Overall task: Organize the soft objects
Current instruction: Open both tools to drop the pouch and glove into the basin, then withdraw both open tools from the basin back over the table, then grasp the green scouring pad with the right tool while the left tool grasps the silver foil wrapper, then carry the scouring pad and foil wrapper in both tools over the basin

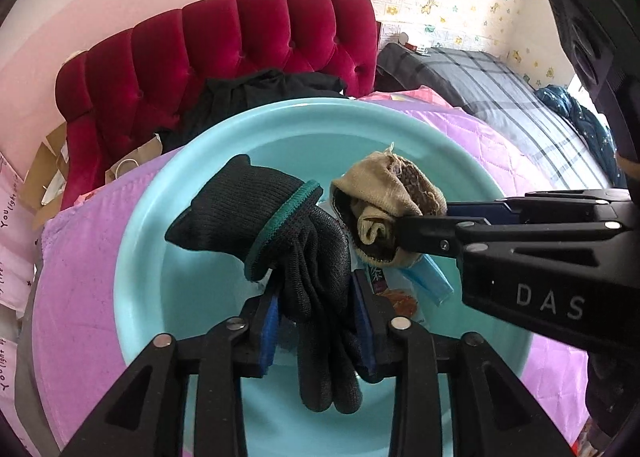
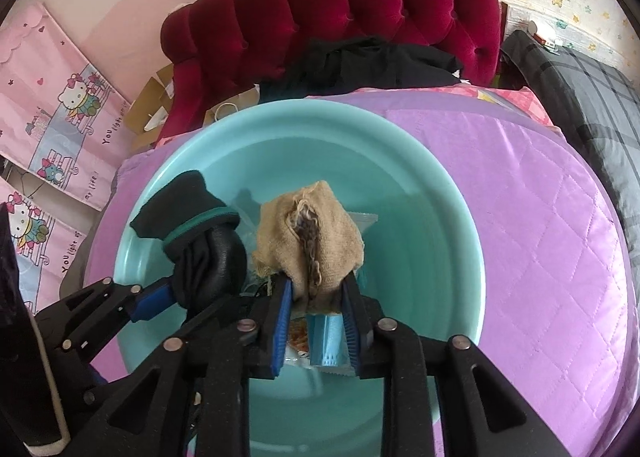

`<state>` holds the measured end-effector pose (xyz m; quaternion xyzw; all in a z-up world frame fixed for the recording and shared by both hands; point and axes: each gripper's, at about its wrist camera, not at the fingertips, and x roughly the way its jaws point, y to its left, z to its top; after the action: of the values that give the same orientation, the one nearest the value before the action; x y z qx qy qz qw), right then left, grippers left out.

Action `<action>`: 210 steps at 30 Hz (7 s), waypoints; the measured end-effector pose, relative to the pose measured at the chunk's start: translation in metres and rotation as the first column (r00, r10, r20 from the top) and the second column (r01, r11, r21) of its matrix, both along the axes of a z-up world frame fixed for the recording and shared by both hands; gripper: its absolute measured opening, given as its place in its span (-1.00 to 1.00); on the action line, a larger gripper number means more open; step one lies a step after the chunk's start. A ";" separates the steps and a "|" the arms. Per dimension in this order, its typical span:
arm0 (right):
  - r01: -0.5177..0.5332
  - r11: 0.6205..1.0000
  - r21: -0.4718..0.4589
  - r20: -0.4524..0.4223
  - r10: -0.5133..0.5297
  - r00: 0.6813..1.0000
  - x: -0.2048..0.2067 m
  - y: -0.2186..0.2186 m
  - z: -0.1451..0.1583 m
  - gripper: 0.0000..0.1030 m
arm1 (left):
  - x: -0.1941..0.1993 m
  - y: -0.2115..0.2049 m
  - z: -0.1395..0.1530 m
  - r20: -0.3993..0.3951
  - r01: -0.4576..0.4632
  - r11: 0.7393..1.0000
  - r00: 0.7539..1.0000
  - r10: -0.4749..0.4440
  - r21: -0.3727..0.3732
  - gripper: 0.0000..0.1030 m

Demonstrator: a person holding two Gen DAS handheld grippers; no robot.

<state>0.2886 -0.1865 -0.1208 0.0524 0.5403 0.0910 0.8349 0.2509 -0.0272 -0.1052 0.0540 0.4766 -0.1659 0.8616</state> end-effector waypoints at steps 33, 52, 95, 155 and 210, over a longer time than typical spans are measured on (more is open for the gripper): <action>0.039 0.993 -0.107 0.130 -0.025 0.991 -0.083 0.001 0.052 1.00 | -0.079 0.036 0.041 0.096 -0.133 0.989 0.987 0.126 0.068 1.00; 0.076 0.987 -0.143 0.131 -0.058 0.990 -0.167 0.004 0.050 1.00 | -0.163 0.076 0.037 0.119 -0.145 0.985 0.984 0.134 0.089 1.00; 0.042 0.983 -0.181 -0.078 -0.057 0.995 -0.228 0.059 -0.095 1.00 | -0.221 0.118 -0.061 -0.014 -0.208 0.978 0.978 0.208 0.038 1.00; -0.074 0.990 -0.123 0.001 0.075 0.997 -0.244 0.029 -0.051 -0.89 | -0.227 0.079 -0.048 -0.094 -0.290 0.956 0.954 0.284 -0.054 -0.58; -0.139 0.989 -0.057 0.148 0.146 0.978 -0.146 0.009 0.074 -0.87 | -0.127 0.022 0.062 0.031 -0.055 0.988 0.998 0.060 -0.144 -0.58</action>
<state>0.1426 -0.1778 -0.0472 -0.0128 0.4793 0.1416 0.8660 0.1243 -0.0056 -0.0437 -0.0185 0.4494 -0.1738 0.8761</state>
